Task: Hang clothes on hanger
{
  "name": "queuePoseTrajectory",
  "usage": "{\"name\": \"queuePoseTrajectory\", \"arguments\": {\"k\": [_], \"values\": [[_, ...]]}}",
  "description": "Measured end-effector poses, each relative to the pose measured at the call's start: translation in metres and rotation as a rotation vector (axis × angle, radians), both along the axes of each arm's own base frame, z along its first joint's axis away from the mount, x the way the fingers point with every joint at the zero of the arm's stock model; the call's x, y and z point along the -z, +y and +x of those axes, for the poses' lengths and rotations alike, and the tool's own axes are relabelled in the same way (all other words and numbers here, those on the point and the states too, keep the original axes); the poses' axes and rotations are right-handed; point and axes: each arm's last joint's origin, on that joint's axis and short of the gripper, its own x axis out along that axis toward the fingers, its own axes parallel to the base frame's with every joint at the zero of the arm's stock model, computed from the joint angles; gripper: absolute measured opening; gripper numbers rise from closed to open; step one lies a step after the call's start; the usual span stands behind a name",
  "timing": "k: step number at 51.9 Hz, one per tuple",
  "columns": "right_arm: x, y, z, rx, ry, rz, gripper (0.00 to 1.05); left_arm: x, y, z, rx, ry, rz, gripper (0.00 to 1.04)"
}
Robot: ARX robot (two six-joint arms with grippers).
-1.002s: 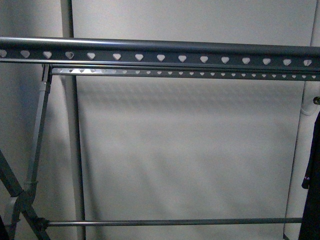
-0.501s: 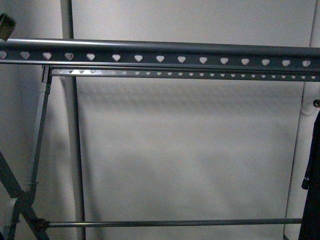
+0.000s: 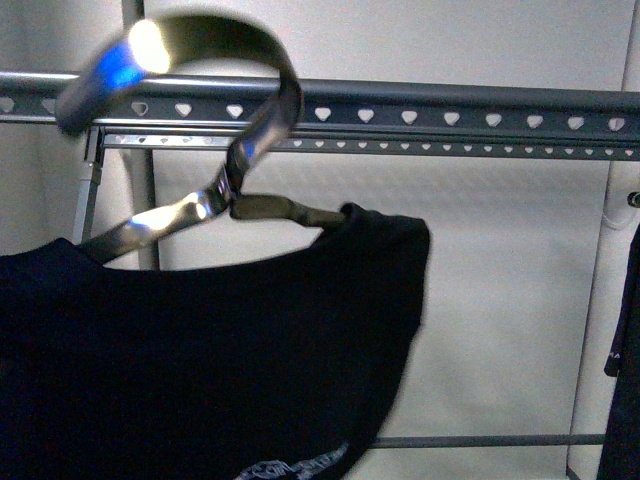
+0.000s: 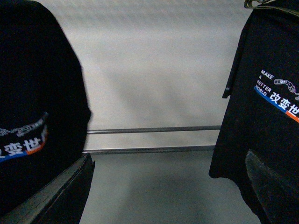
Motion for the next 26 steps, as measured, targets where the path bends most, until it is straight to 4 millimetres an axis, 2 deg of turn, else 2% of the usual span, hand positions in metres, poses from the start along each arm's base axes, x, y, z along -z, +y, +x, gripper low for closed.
{"name": "queuePoseTrajectory", "arguments": {"k": [6,13,17,26], "values": [[0.0,0.0,0.0,0.0,0.0,0.0,0.97,-0.003,-0.009,0.022,0.1,-0.231,0.164,0.04],[0.0,0.0,0.0,0.0,0.0,0.0,0.97,-0.009,-0.02,0.038,0.135,-0.484,0.227,0.04],[0.0,0.0,0.0,0.0,0.0,0.0,0.97,-0.012,-0.023,0.041,0.149,-0.55,0.235,0.04],[0.0,0.0,0.0,0.0,0.0,0.0,0.97,-0.013,-0.024,0.042,0.159,-0.571,0.239,0.04]]}}
